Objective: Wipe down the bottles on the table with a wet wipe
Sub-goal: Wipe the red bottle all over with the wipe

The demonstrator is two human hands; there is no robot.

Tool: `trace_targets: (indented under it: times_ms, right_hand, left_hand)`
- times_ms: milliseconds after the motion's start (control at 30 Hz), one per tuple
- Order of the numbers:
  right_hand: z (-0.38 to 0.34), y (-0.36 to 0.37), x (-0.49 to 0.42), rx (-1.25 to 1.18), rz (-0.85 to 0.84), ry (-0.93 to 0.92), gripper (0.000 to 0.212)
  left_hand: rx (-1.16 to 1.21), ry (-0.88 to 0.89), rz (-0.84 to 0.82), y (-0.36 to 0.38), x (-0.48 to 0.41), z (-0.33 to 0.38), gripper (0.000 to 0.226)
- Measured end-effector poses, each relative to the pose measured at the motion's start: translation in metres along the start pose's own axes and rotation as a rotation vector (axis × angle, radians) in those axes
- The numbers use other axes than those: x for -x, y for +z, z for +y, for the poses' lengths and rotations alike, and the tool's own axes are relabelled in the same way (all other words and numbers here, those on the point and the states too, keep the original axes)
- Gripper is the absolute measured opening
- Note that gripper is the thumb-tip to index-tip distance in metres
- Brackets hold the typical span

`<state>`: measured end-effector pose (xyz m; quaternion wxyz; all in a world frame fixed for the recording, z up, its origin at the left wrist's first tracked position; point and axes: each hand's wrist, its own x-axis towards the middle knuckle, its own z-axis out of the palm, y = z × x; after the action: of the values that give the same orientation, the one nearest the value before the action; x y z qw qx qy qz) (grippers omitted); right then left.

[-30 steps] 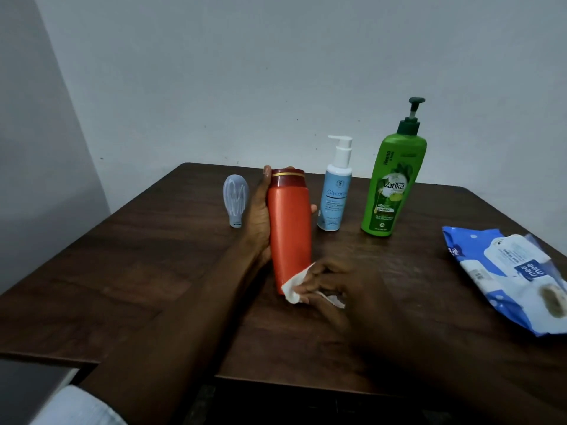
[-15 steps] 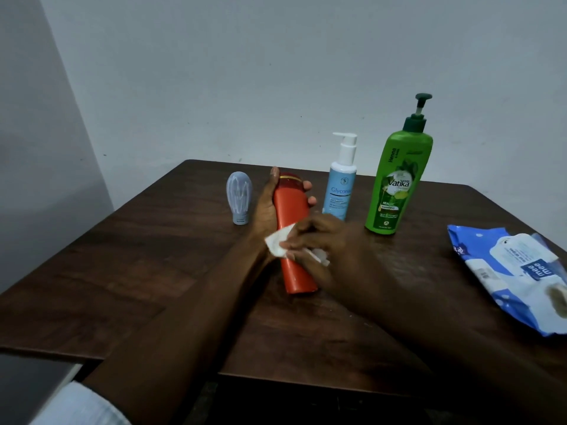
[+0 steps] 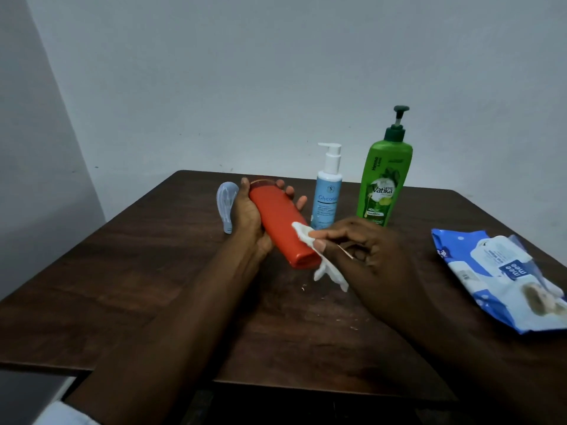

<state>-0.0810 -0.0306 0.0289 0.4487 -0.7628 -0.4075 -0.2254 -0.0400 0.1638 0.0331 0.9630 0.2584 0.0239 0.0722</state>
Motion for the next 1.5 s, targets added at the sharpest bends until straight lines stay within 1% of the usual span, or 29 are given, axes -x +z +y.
trace_targets:
  times_ms: [33, 100, 233, 300, 367, 433, 500, 567, 633, 700, 767, 800, 833, 867, 933, 967, 1033, 1100, 1167, 1200, 1267, 1333, 1400, 1500]
  right_hand:
    - [-0.006, 0.001, -0.001, 0.026, 0.037, -0.018, 0.016]
    - [-0.017, 0.006, 0.0, 0.105, 0.08, -0.116, 0.015]
    - [-0.022, 0.011, 0.004, 0.275, 0.072, -0.403, 0.016]
    - [-0.016, 0.006, 0.006, 0.281, 0.089, -0.452, 0.021]
    - [-0.009, -0.003, 0.006, 0.237, 0.124, -0.444, 0.02]
    - [-0.003, -0.01, 0.005, 0.173, 0.187, -0.366, 0.018]
    - [0.0, -0.014, 0.001, 0.108, 0.238, -0.238, 0.017]
    - [-0.002, -0.014, -0.004, 0.029, 0.247, -0.124, 0.017]
    - [-0.01, -0.011, -0.009, -0.153, 0.243, 0.016, 0.02]
    - [-0.019, -0.007, -0.015, -0.468, 0.245, 0.22, 0.025]
    - [-0.025, -0.003, -0.022, -0.767, 0.234, 0.408, 0.024]
    - [-0.026, -0.003, -0.025, -0.83, 0.22, 0.448, 0.023]
    - [-0.028, -0.005, -0.028, -0.833, 0.196, 0.46, 0.022]
    - [-0.032, -0.008, -0.03, -0.779, 0.169, 0.457, 0.021]
    - [-0.037, -0.014, -0.033, -0.526, 0.108, 0.402, 0.019]
    - [-0.042, -0.017, -0.033, -0.38, 0.075, 0.339, 0.018]
    - [-0.052, -0.017, -0.032, -0.091, 0.019, 0.145, 0.02]
    - [-0.058, -0.013, -0.028, 0.153, -0.012, -0.087, 0.019]
    - [-0.055, -0.009, -0.021, 0.274, -0.076, -0.27, 0.021]
    - [-0.051, -0.009, -0.017, 0.281, -0.104, -0.344, 0.021]
    - [-0.039, -0.009, -0.008, 0.241, -0.09, -0.459, 0.019]
    - [-0.027, -0.012, -0.001, 0.149, -0.03, -0.49, 0.022]
    - [-0.018, -0.015, 0.002, 0.028, 0.038, -0.45, 0.024]
    - [-0.01, -0.013, 0.002, -0.137, 0.168, -0.302, 0.024]
  left_hand:
    - [0.025, 0.001, 0.024, 0.001, 0.001, 0.0, 0.062]
    - [0.048, 0.005, 0.073, 0.005, 0.002, -0.002, 0.062]
    - [0.099, -0.024, 0.125, 0.013, 0.005, -0.001, 0.06]
    - [0.114, -0.04, 0.128, 0.016, 0.008, -0.001, 0.059]
    - [0.137, -0.043, 0.125, 0.018, 0.011, -0.001, 0.059]
    - [0.151, -0.013, 0.142, 0.021, 0.014, -0.002, 0.057]
    - [0.143, 0.009, 0.158, 0.024, 0.016, -0.003, 0.055]
    - [0.143, 0.01, 0.166, 0.027, 0.018, -0.004, 0.053]
    - [0.165, 0.022, 0.182, 0.03, 0.02, -0.004, 0.048]
    - [0.185, 0.025, 0.188, 0.034, 0.023, -0.004, 0.045]
    - [0.175, 0.012, 0.186, 0.039, 0.028, -0.005, 0.044]
    - [0.164, 0.004, 0.186, 0.041, 0.031, -0.006, 0.044]
    - [0.156, -0.005, 0.188, 0.042, 0.033, -0.007, 0.045]
    - [0.153, -0.01, 0.184, 0.042, 0.035, -0.007, 0.045]
    - [0.161, -0.018, 0.161, 0.04, 0.033, -0.008, 0.048]
    - [0.176, -0.029, 0.138, 0.037, 0.031, -0.008, 0.05]
    - [0.197, -0.06, 0.092, 0.034, 0.027, -0.008, 0.053]
    - [0.209, -0.09, 0.066, 0.033, 0.026, -0.008, 0.052]
    - [0.197, -0.088, 0.048, 0.032, 0.025, -0.01, 0.053]
    - [0.189, -0.083, 0.032, 0.031, 0.025, -0.01, 0.055]
    - [0.17, -0.089, 0.004, 0.026, 0.022, -0.01, 0.06]
    - [0.13, -0.094, -0.003, 0.022, 0.018, -0.009, 0.062]
    - [0.089, -0.098, -0.007, 0.021, 0.016, -0.011, 0.065]
    - [0.104, -0.08, -0.022, 0.02, 0.012, -0.014, 0.066]
